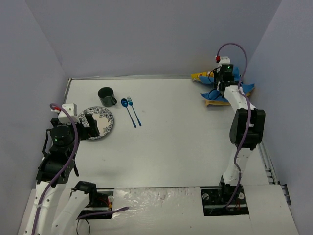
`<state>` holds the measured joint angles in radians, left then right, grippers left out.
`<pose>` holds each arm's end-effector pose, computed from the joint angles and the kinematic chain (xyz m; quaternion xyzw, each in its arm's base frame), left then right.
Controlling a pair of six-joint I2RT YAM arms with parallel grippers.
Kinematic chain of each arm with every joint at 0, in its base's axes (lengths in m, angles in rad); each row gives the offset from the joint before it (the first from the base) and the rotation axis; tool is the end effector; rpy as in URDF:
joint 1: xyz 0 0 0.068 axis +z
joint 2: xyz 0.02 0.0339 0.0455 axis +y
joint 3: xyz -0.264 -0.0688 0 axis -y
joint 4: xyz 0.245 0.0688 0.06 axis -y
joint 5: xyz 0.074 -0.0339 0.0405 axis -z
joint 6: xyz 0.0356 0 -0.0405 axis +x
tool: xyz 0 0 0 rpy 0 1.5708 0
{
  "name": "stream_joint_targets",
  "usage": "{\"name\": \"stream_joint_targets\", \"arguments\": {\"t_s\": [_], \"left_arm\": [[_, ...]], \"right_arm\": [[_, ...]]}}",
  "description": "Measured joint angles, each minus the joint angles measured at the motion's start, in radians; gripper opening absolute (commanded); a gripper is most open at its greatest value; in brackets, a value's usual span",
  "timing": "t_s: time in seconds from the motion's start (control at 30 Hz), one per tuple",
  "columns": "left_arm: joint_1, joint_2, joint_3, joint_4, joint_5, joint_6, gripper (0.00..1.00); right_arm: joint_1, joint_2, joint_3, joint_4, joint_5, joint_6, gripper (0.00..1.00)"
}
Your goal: Set the dinner table for one person
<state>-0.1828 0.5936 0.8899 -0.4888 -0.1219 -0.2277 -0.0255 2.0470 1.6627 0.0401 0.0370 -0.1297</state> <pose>0.1240 -0.0185 0.3692 -0.0560 0.7693 -0.0833 0.6310 0.4936 -0.0139 0.2749 -0.0319 0.8171 -0.0597 0.5726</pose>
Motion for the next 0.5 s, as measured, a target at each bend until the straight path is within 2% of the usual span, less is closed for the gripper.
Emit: {"name": "stream_joint_targets", "arguments": {"t_s": [0.1, 0.2, 0.3, 0.5], "left_arm": [[-0.015, 0.001, 0.004, -0.006, 0.006, 0.000, 0.97], [-0.030, 0.015, 0.023, -0.027, 0.019, -0.004, 0.97], [-0.040, 0.037, 0.053, -0.043, 0.036, -0.015, 0.97], [-0.042, 0.099, 0.089, -0.078, 0.097, -0.059, 0.97]], "right_arm": [[0.061, -0.213, -0.168, -0.015, -0.004, 0.105, 0.00], [0.176, -0.379, -0.326, -0.006, 0.009, 0.193, 0.00], [0.312, -0.453, -0.467, -0.010, 0.001, 0.285, 0.00], [0.573, -0.475, -0.751, -0.013, -0.012, 0.450, 0.00]]}}
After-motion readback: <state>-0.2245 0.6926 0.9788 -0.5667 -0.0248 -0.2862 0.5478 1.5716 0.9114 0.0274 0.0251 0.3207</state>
